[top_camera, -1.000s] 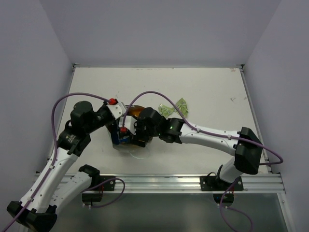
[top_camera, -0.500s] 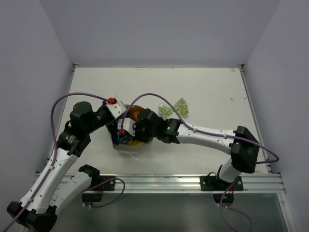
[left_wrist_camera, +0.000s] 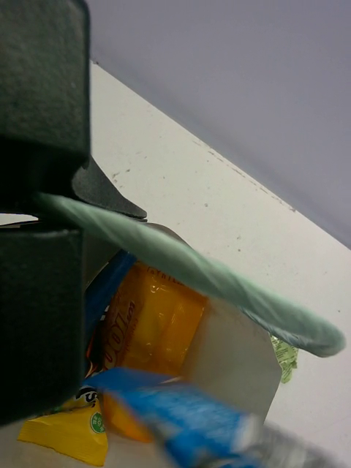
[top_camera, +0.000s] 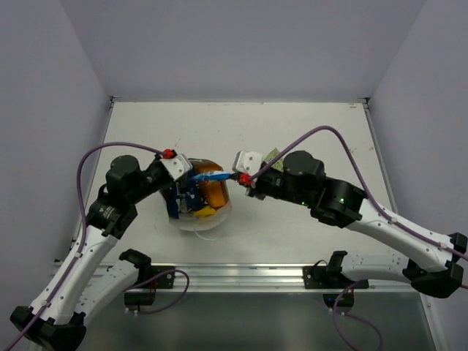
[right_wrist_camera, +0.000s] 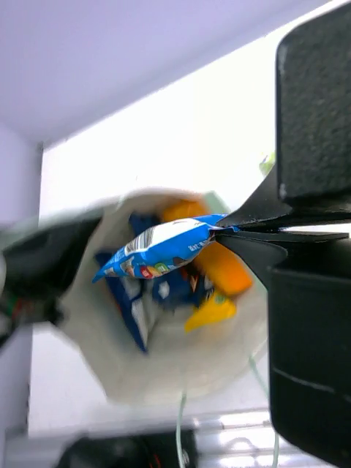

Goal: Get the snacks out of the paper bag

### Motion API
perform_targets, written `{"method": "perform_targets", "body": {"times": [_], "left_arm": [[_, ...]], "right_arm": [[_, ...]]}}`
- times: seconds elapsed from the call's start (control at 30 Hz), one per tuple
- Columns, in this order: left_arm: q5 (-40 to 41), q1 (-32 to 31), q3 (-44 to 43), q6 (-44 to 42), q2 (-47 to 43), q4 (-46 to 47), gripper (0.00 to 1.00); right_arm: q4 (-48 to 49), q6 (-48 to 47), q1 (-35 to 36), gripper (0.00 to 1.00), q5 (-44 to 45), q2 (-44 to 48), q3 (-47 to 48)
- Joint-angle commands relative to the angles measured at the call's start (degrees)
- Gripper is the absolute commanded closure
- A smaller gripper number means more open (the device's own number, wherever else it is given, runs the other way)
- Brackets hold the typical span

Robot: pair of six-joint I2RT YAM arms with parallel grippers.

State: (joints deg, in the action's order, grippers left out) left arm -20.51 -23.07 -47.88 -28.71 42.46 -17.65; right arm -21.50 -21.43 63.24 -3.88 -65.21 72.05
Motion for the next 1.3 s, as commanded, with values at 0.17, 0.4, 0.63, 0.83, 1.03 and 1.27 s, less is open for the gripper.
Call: {"method": "perform_targets", "body": {"times": [0.17, 0.4, 0.63, 0.83, 1.03, 1.27], "left_arm": [[1.4, -0.3, 0.2, -2.1, -1.8, 3.9, 1.0], [3.9, -0.3, 0.7, -4.4, -2.3, 2.7, 1.0], [2.3, -0.4, 0.8, -4.5, -5.8, 0.3, 1.0], [-1.9, -0.3, 1.6, -2.9, -8.4, -3.3, 1.0], [-3.7, -0.3, 3.6, -1.7, -9.1, -4.8, 1.0], [-6.7, -0.4, 3.8, 2.7, -9.6, -7.9, 1.0]], "right_arm": [[2.6, 12.7, -20.9, 1.0, 10.8, 9.4, -2.5], [6.4, 33.4, -45.5, 1.0, 13.4, 1.7, -10.1], [18.1, 45.9, -56.5, 1.0, -6.1, -12.6, -16.0], [22.2, 52.3, -59.1, 0.96, -13.5, -22.6, -17.3], [16.8, 53.6, -59.2, 0.43, -6.9, -24.4, -17.0], [12.2, 42.9, -53.1, 0.23, 0.6, -12.8, -18.4]]}}
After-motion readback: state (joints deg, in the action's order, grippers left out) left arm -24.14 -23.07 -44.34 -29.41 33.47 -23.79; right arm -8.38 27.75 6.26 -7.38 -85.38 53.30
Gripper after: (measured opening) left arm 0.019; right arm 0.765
